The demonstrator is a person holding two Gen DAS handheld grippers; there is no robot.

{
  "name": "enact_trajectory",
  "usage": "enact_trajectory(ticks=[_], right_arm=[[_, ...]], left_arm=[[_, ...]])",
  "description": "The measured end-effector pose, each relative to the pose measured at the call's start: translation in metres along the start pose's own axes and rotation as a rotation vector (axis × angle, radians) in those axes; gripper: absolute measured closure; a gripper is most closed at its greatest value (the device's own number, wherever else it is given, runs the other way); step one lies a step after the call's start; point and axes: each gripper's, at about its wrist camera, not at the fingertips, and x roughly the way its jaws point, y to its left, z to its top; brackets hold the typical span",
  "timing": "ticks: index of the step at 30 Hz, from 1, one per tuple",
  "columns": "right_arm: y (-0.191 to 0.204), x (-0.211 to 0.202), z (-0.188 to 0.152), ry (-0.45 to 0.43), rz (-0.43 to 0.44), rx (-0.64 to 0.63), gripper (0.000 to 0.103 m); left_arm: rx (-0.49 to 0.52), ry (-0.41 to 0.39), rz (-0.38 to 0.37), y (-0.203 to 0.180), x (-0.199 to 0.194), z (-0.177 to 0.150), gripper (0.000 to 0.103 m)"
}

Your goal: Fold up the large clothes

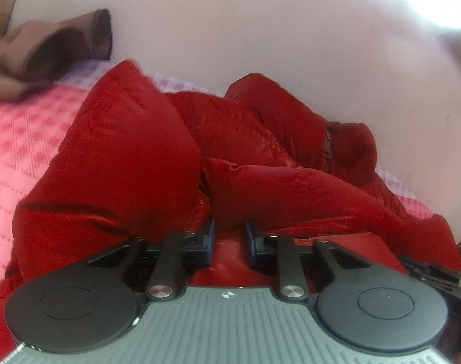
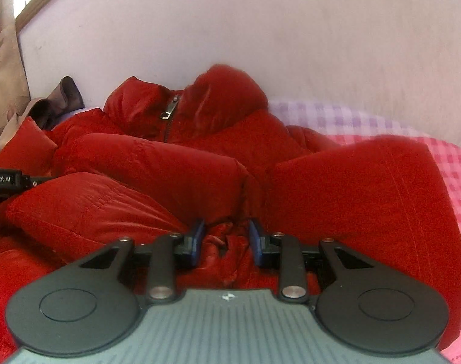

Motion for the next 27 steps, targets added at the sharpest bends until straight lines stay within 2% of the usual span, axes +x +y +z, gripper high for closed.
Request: enact_trajectory(ticks=[6,10,12,13,14,15,16,17,18,19,20,22,25,27], right_arm=[[0.001,0.003,0.000,-0.003,-0.004,0.001,0.074],[-0.001,0.003,0.000,-0.001,0.005,0.009,0.074],[-0.008,-0.001,0.003,-0.002,0.040,0.048,0.071],[-0.012,-0.008,0.007,0.008,0.047,0.066,0.065],[-0.014,-0.018,0.011,0.018,0.027,0.080,0.061],[-0.017,-0.035,0.012,0.000,0.008,0.100,0.050],[-0.021,-0.061,0.010,-0.054,0.016,0.112,0.041],[-0.024,-0.087,0.004,-0.108,0.039,0.111,0.036],[-0.029,-0.118,-0.006,-0.155,0.068,0.111,0.024],[-0.035,-0.143,-0.017,-0.180,0.098,0.119,0.017],[-0.041,-0.169,-0.031,-0.202,0.132,0.135,0.017],[-0.055,-0.219,-0.071,-0.249,0.164,0.185,0.014],[-0.069,-0.271,-0.133,-0.257,0.121,0.251,0.010],[-0.073,-0.290,-0.169,-0.225,0.112,0.310,0.010]], left_arm=[[-0.001,-0.013,-0.023,0.005,0.003,-0.005,0.077],[0.012,-0.016,-0.011,0.001,0.004,-0.005,0.077],[0.043,0.002,0.017,-0.005,-0.001,0.001,0.077],[0.064,0.005,0.029,-0.009,-0.008,0.003,0.075],[0.073,0.005,0.021,-0.011,-0.018,0.004,0.065],[0.082,-0.001,0.005,-0.013,-0.030,0.004,0.057],[0.097,-0.017,-0.014,-0.014,-0.046,0.003,0.044],[0.107,-0.052,-0.040,-0.014,-0.067,0.000,0.034],[0.114,-0.090,-0.074,-0.012,-0.088,-0.005,0.030],[0.133,-0.114,-0.102,-0.011,-0.109,-0.011,0.020],[0.163,-0.126,-0.116,-0.010,-0.131,-0.018,0.011],[0.194,-0.165,-0.136,0.000,-0.174,-0.038,0.000],[0.205,-0.166,-0.168,0.026,-0.222,-0.070,0.000],[0.184,-0.159,-0.161,0.043,-0.244,-0.089,0.000]])
